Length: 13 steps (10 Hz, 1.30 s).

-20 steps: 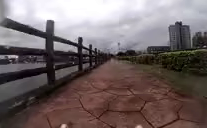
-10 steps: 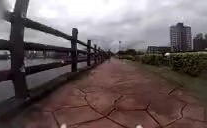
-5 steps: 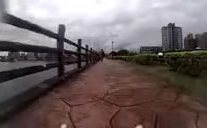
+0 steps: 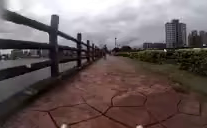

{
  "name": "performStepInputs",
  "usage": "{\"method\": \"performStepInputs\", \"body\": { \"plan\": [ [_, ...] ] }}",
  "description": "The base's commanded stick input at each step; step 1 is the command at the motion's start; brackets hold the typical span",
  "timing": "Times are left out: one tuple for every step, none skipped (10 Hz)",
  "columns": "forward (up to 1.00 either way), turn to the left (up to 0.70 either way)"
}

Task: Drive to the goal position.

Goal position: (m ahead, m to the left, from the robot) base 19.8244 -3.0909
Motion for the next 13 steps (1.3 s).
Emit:
{"method": "performStepInputs", "body": {
  "plan": [
    [0.85,0.01],
    [0.85,0.01],
    [0.85,0.01],
    [0.85,0.01],
    [0.85,0.01],
    [0.85,0.01],
    [0.85,0.01],
    [0.85,0.01],
    [0.85,0.01],
    [0.85,0.01],
    [0.85,0.01],
    [0.85,0.01],
    [0.85,-0.06]
  ]
}}
